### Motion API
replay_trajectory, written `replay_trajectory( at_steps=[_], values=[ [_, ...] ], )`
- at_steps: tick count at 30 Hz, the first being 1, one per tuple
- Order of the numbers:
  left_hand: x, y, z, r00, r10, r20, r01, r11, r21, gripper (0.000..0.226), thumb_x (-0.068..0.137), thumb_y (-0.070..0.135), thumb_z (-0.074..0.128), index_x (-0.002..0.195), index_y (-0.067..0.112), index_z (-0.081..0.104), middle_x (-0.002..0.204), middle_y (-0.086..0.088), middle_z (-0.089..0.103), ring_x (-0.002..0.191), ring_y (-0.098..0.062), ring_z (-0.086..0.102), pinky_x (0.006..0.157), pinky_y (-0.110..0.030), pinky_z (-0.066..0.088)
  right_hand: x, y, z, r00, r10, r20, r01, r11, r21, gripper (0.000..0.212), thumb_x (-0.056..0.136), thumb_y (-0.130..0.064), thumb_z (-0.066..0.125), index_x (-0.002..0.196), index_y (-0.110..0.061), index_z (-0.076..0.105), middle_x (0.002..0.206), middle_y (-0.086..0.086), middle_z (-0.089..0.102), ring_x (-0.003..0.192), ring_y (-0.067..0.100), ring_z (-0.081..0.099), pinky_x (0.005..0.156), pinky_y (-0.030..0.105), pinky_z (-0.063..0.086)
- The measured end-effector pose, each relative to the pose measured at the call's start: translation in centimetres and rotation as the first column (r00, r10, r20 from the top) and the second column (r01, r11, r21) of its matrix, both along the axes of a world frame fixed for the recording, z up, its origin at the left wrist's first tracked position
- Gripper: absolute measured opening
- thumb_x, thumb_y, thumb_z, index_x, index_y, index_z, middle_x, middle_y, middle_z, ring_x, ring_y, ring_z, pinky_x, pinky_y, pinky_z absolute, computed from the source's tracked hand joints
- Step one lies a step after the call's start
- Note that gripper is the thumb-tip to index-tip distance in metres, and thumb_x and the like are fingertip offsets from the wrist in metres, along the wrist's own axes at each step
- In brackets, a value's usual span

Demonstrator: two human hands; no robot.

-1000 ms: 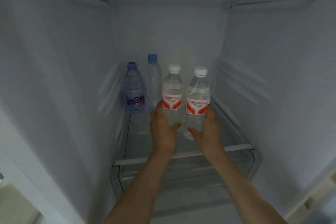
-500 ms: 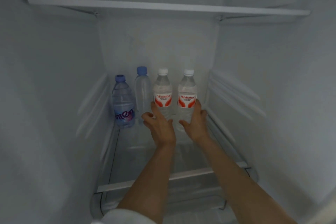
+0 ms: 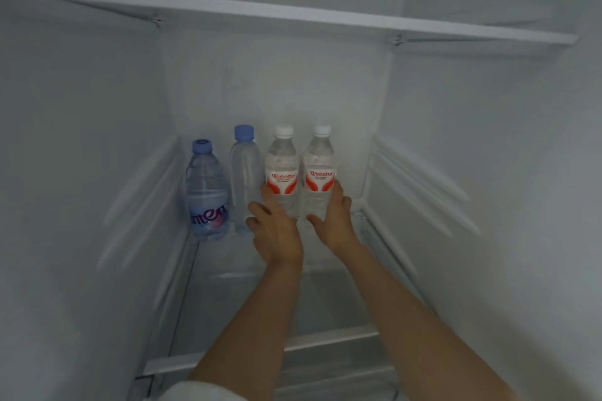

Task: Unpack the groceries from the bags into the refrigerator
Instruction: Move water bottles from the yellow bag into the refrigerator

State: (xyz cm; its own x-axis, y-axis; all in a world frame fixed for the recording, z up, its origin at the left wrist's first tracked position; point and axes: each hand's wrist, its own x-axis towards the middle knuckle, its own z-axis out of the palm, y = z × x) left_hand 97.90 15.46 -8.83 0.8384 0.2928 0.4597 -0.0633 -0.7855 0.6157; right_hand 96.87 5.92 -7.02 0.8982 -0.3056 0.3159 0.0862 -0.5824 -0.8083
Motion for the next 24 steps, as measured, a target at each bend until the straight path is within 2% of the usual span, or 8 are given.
replay_trajectory(
  at_steps=[5, 9, 11, 13, 15, 19, 22, 24],
  values=[
    [1.2, -0.2, -0.2, 0.998, 0.042, 0.048, -0.044, 0.998, 0.034, 0.095, 0.061, 0.023, 0.091, 0.137, 0.010, 0.035, 0.099, -0.018, 0.053, 0.079, -0.033, 0.059, 0.053, -0.037, 0.053, 0.9, -0.1, -0.7, 1.000, 0.007, 0.021, -0.007, 1.000, -0.023, 0.076, 0.084, -0.002, 0.065, 0.146, -0.011, 0.022, 0.141, 0.012, 0.034, 0.126, 0.019, 0.030, 0.096, 0.015, 0.022],
    [1.7, -0.5, -0.5, 0.997, 0.041, 0.060, -0.044, 0.998, 0.041, 0.092, 0.063, 0.028, 0.090, 0.136, 0.010, 0.036, 0.097, -0.018, 0.054, 0.079, -0.033, 0.060, 0.055, -0.038, 0.054, 1.1, -0.1, -1.6, 0.999, -0.008, 0.047, 0.009, 1.000, -0.027, 0.073, 0.086, -0.004, 0.065, 0.146, -0.010, 0.024, 0.140, 0.012, 0.034, 0.118, 0.006, 0.029, 0.095, 0.010, 0.021],
    [1.8, -0.5, -0.4, 0.999, 0.033, 0.038, -0.034, 0.999, 0.025, 0.094, 0.063, 0.028, 0.091, 0.137, 0.011, 0.035, 0.096, -0.019, 0.055, 0.081, -0.034, 0.060, 0.056, -0.039, 0.056, 1.0, -0.2, -1.9, 0.999, -0.021, 0.045, 0.022, 0.999, -0.028, 0.074, 0.087, -0.006, 0.064, 0.148, -0.010, 0.021, 0.139, 0.013, 0.034, 0.120, 0.010, 0.035, 0.095, 0.010, 0.023],
    [1.4, -0.2, 0.0, 1.000, 0.020, 0.017, -0.020, 1.000, 0.005, 0.099, 0.064, 0.028, 0.089, 0.140, 0.015, 0.027, 0.100, -0.019, 0.053, 0.087, -0.034, 0.059, 0.059, -0.040, 0.056, 0.6, -0.1, -2.1, 0.999, -0.038, -0.009, 0.037, 0.999, -0.030, 0.076, 0.090, -0.007, 0.061, 0.150, -0.008, 0.015, 0.141, 0.015, 0.032, 0.127, 0.022, 0.039, 0.095, 0.013, 0.024],
    [0.7, 0.2, 0.4, 0.995, -0.066, -0.070, 0.063, 0.997, -0.036, 0.102, 0.072, 0.025, 0.085, 0.146, 0.020, 0.015, 0.112, -0.019, 0.048, 0.101, -0.034, 0.055, 0.070, -0.042, 0.055, -0.2, 0.2, -2.2, 0.996, -0.058, -0.065, 0.059, 0.998, 0.018, 0.077, 0.092, -0.008, 0.058, 0.151, -0.006, 0.009, 0.144, 0.016, 0.030, 0.130, 0.025, 0.038, 0.096, 0.015, 0.024],
    [-1.8, 1.2, 0.7, 0.969, -0.210, -0.129, 0.195, 0.973, -0.124, 0.101, 0.081, 0.019, 0.076, 0.153, 0.017, 0.005, 0.134, -0.018, 0.039, 0.121, -0.033, 0.048, 0.083, -0.043, 0.050, -3.2, 1.4, -2.3, 0.993, -0.109, -0.050, 0.117, 0.973, 0.198, 0.065, 0.093, -0.009, 0.055, 0.148, -0.004, 0.021, 0.143, 0.016, 0.035, 0.129, 0.026, 0.042, 0.107, 0.030, 0.036],
    [-4.1, 2.4, 1.3, 0.950, -0.303, -0.080, 0.290, 0.946, -0.148, 0.089, 0.084, 0.020, 0.074, 0.151, 0.017, 0.016, 0.136, -0.014, 0.045, 0.123, -0.029, 0.048, 0.088, -0.043, 0.048, -6.4, 2.8, -2.6, 0.996, -0.087, 0.018, 0.081, 0.967, 0.242, 0.056, 0.094, -0.012, 0.055, 0.144, -0.006, 0.031, 0.140, 0.013, 0.039, 0.126, 0.023, 0.044, 0.108, 0.037, 0.038],
    [-5.8, 3.4, 1.8, 0.946, -0.323, -0.029, 0.316, 0.937, -0.148, 0.074, 0.085, 0.019, 0.072, 0.146, 0.018, 0.029, 0.130, -0.010, 0.054, 0.117, -0.026, 0.053, 0.088, -0.044, 0.051, -8.8, 3.8, -2.9, 0.995, -0.076, 0.071, 0.057, 0.970, 0.238, 0.055, 0.095, -0.016, 0.054, 0.144, -0.007, 0.031, 0.142, 0.011, 0.036, 0.126, 0.019, 0.043, 0.108, 0.036, 0.038]
  ],
)
